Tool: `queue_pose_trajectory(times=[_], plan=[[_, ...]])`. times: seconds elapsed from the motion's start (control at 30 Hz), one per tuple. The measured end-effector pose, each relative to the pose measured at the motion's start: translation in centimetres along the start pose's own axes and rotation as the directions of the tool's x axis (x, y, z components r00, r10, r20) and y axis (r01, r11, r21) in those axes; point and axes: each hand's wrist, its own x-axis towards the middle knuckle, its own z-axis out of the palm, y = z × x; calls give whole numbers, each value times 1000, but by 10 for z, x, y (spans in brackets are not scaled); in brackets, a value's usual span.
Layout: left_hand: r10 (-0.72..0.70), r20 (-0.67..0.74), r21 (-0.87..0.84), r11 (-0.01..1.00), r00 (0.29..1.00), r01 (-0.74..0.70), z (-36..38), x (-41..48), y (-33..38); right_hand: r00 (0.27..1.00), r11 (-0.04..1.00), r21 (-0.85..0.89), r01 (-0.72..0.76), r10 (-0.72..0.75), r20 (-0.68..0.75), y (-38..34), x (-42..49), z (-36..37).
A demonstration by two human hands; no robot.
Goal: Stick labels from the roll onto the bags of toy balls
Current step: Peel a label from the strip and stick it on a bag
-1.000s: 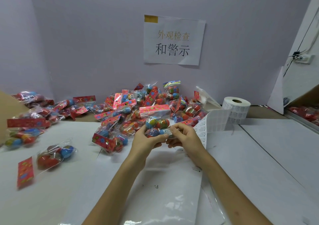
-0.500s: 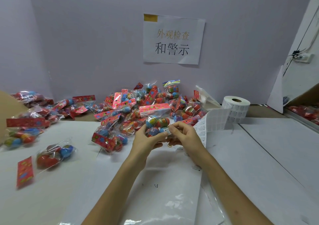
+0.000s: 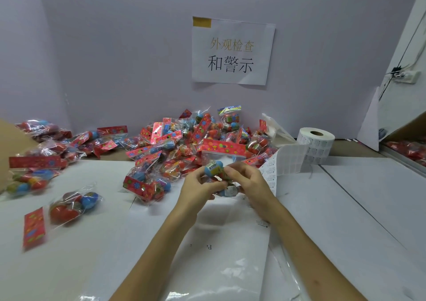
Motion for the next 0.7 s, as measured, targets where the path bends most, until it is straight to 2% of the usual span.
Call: queue_pose_trajectory(times=[0.1, 0.27, 0.43, 0.7], plan=[[2, 23, 40, 999, 1000, -3, 0, -1, -1, 999, 999, -48, 25, -27, -38, 1, 0, -1], [-8, 90, 29, 1000, 996, 6, 4, -6, 1, 995, 1000, 17, 2, 0, -100, 0, 1, -4], [53, -102, 12, 999, 993, -52, 2, -4, 3, 998, 997, -69, -32, 28, -61, 2, 0, 0], [95, -243, 14, 995, 965, -94, -5, 1, 0, 997, 993, -109, -54, 60, 51, -3, -4, 4]])
